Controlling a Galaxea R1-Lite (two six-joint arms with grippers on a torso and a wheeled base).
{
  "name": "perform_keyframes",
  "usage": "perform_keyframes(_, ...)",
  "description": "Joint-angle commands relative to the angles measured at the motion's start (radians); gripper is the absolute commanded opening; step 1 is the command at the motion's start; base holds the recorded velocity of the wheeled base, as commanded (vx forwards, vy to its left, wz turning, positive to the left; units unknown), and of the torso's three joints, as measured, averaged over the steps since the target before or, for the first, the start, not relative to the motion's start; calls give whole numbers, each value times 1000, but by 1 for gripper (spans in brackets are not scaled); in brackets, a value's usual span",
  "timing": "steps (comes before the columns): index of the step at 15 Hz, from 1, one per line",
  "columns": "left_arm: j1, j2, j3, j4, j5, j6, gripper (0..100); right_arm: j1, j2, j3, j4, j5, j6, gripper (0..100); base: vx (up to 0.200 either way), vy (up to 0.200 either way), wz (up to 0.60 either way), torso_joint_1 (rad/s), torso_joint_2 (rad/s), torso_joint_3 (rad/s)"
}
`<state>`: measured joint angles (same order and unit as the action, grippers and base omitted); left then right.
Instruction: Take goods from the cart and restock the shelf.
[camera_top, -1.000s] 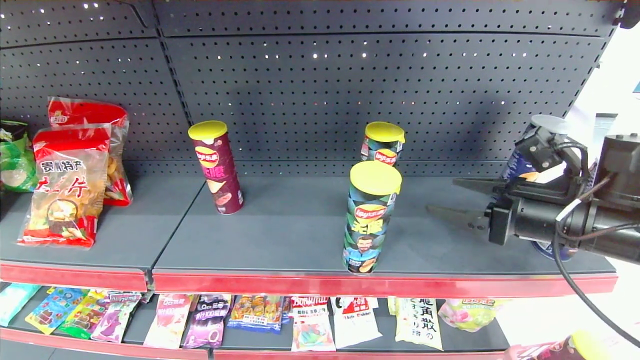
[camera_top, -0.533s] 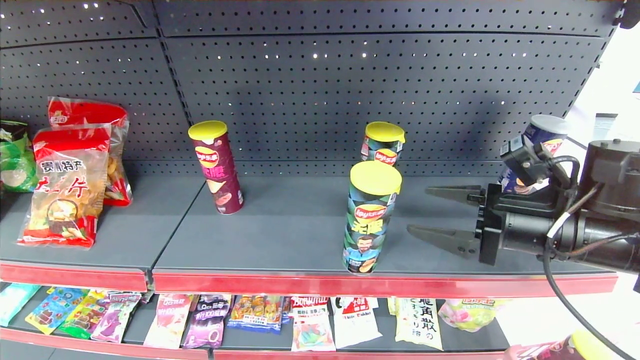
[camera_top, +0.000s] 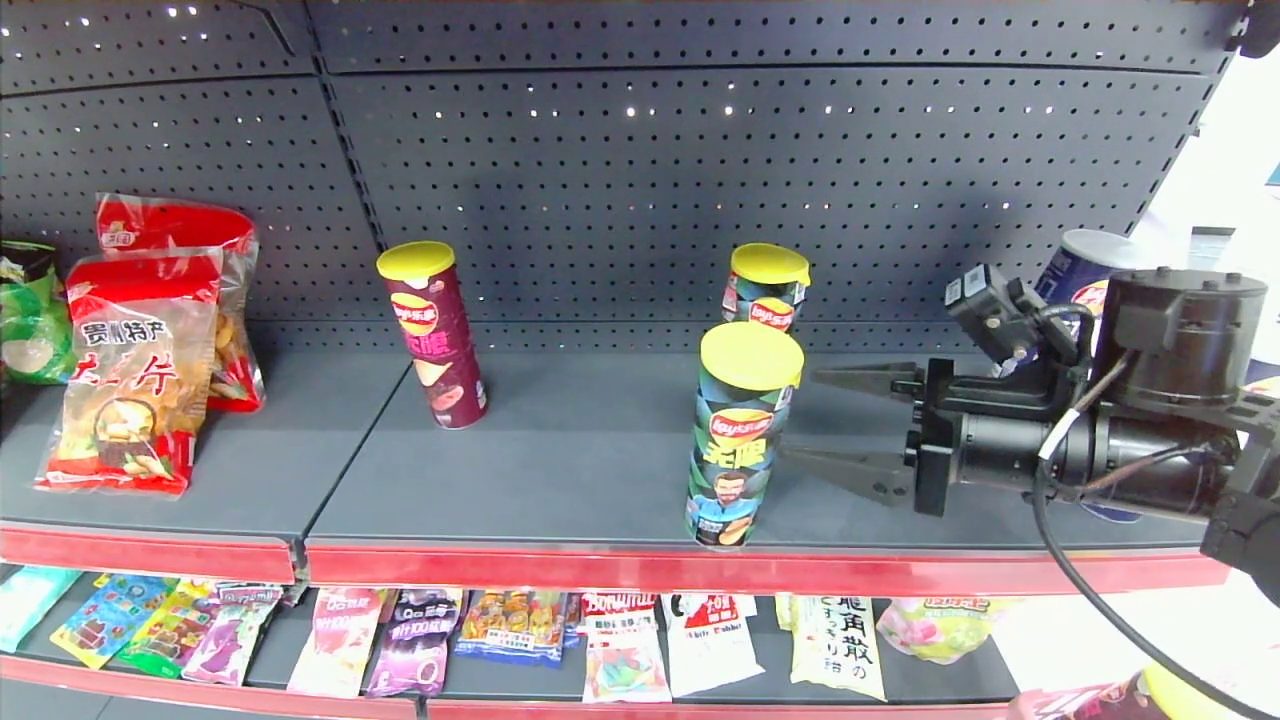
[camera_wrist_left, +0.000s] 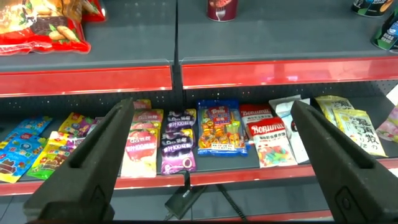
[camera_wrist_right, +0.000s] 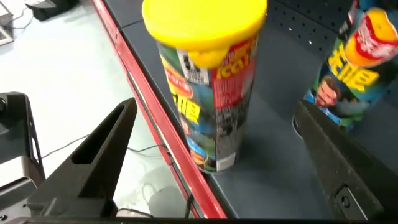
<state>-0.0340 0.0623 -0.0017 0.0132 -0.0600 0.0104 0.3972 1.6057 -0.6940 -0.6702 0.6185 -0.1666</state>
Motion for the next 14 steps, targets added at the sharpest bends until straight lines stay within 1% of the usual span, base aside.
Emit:
perform_keyframes(1,0,1,0,1,0,0,100,15,43,-33,0,6,-1,100,0,0,0,0,0,0)
perform_keyframes(7,0,1,0,-1,0,0,100,22,89,-81,0,6,-1,100,0,0,0,0,0,0)
perform_keyframes(11,0,1,0,-1,0,0,100,60,112,-105,0,3,1,100,0,0,0,0,0,0)
perform_keyframes(14,0,1,0,-1,0,0,100,69,140,-134,0,3,1,100,0,0,0,0,0,0)
